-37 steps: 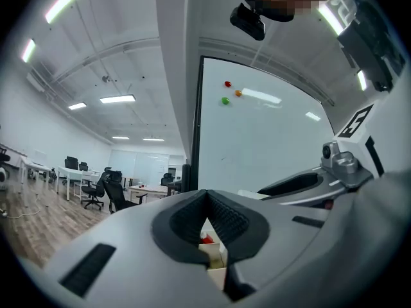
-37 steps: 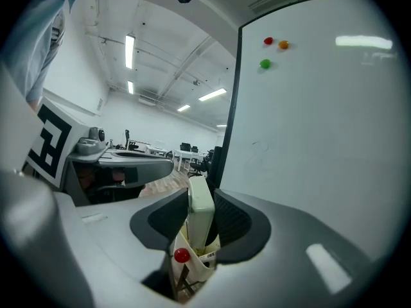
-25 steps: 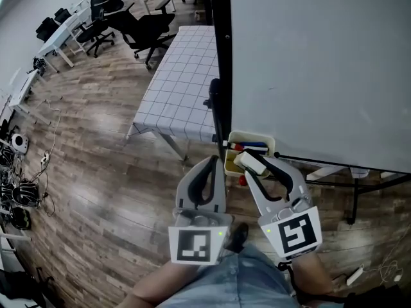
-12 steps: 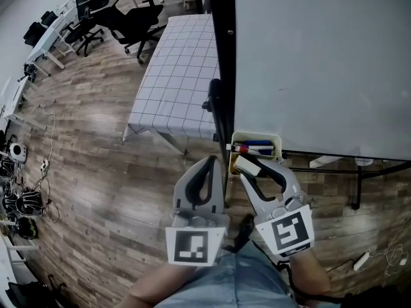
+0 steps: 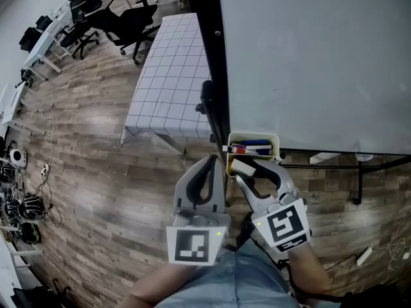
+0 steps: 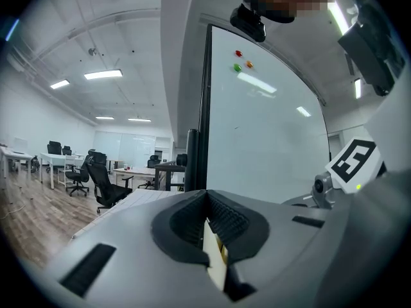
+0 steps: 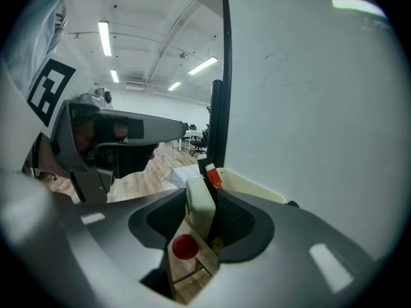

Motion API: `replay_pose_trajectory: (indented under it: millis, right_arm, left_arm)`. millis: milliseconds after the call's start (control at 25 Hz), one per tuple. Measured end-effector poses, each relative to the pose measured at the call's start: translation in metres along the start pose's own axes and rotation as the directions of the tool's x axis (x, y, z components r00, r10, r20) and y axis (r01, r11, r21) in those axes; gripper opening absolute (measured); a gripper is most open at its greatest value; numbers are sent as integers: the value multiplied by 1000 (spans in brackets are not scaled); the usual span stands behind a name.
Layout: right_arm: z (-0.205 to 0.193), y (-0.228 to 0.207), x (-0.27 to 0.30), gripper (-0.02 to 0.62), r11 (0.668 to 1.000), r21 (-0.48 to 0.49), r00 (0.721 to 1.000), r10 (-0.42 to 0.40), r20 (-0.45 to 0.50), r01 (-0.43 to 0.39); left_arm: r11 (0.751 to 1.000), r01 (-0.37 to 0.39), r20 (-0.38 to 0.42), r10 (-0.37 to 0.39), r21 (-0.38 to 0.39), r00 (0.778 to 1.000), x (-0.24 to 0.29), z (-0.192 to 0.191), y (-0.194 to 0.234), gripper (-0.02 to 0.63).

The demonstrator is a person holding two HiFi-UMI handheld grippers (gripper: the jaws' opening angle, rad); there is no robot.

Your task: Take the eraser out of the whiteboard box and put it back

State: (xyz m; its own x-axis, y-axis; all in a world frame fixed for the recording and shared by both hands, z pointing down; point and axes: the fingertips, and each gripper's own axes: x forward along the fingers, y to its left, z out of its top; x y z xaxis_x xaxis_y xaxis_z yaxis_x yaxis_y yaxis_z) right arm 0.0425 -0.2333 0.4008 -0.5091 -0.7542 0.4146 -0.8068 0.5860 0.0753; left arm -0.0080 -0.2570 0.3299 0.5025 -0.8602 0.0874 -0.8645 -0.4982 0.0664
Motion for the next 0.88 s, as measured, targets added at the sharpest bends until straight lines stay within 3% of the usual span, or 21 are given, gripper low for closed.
replay_pose_trajectory:
  millis: [120, 280, 440, 560, 680, 880]
  right_arm:
    - [2, 2, -2, 187, 1000, -8, 1000, 11, 1, -11]
    - [10, 4, -14, 192, 1000, -7, 999, 23, 27, -23]
    - [27, -4, -39, 190, 1000, 25, 993, 4, 118, -7]
    - [47, -18, -64, 133, 994, 104, 979, -45, 200, 24]
    - [65, -29, -85, 20, 985, 158, 953, -108, 284, 65]
    - [82, -32, -106, 2, 973, 187, 916, -193, 352, 133]
  left_arm:
    - [1000, 0, 8, 0, 4, 1000, -1, 3, 0, 5]
    - [1000, -5, 26, 5, 2, 1000, -2, 9, -1, 5]
    - [1000, 2, 50, -2, -7, 999, -7, 21, -5, 5]
    - [1000, 8, 79, -8, 1, 997, -16, 35, -11, 5]
    - [1000, 15, 101, -17, 20, 995, -21, 45, -18, 5]
    - [999, 32, 116, -35, 30, 993, -26, 59, -31, 5]
